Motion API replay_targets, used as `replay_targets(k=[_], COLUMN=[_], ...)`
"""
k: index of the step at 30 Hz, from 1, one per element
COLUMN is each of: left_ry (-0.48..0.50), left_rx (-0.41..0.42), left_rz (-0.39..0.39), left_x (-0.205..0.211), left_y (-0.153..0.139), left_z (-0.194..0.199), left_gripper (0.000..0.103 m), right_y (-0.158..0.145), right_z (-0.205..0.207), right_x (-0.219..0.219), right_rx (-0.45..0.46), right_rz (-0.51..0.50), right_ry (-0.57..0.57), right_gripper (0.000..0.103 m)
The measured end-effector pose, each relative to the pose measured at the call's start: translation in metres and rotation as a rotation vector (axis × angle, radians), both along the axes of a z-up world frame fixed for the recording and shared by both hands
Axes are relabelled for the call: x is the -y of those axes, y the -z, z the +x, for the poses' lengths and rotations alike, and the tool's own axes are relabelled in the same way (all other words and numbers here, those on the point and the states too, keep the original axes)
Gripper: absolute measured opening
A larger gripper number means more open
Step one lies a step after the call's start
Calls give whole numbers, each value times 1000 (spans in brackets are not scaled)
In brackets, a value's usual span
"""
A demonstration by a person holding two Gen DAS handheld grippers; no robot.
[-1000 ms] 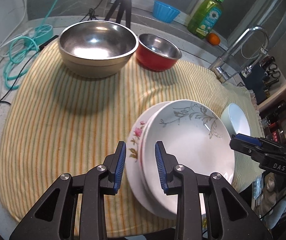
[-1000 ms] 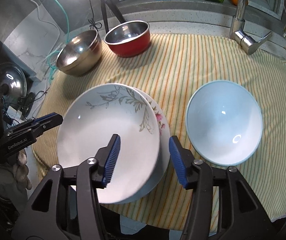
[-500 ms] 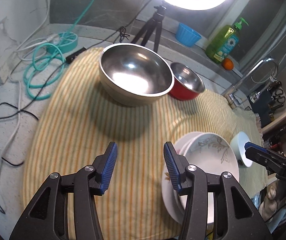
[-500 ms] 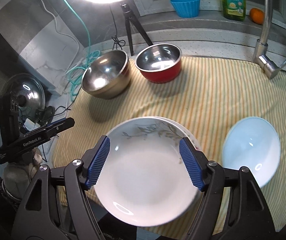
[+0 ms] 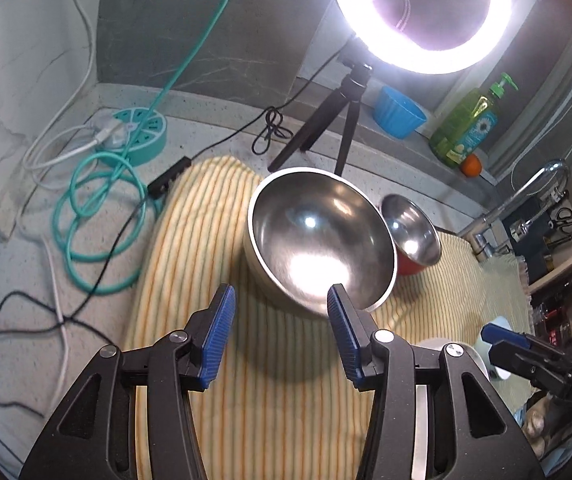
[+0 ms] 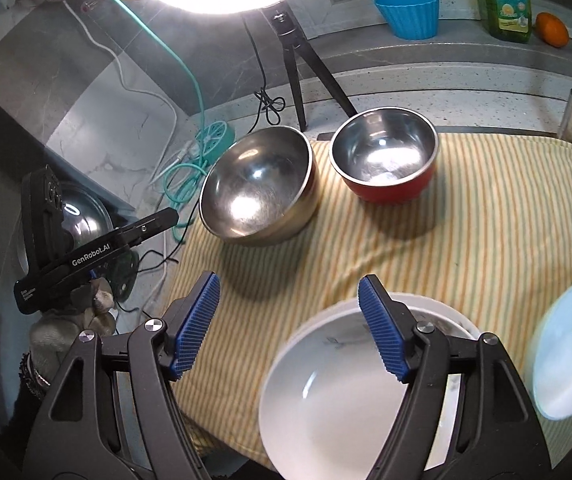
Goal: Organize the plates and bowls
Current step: 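Move the right gripper to the large steel bowl and grasp its rim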
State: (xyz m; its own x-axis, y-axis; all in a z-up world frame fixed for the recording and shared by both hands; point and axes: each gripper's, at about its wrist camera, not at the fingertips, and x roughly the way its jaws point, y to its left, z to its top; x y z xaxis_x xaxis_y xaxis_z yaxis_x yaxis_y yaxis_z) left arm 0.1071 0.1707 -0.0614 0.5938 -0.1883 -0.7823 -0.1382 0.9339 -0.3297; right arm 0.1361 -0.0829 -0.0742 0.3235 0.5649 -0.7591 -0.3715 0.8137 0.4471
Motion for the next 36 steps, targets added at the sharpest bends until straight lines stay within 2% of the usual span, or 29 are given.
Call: replay_targets(k=[13,17,24,26,30,32,36], left_ry=[23,32,60,62,64,70,76], left_rx=[-37,-58,-81,-85,-92,-96,-94], left_rz=[-56,-75,-82,-85,-88,-88,-81], left_x=[-29,-29,-20,-19,-18,-17,-15], left_y=[19,29,38,40,44,45,45], left_z=[59,71,80,82,84,85,84], left_gripper=[47,47,47,45,40,36,33], right_y=[26,37,49,52,58,62,66], right_z=[56,69,79,82,88,89,89], right_x=[-33,-40,-52,-55,-60,-63,-69], right_rx=[-82,-129,-147,-152,-166,-176,-185], right_rz=[3,1,-26,-37,-55,-60,-71], right_ry=[57,51,34,26,15,6,-19], right_gripper=[74,74,73,64,54,42,29])
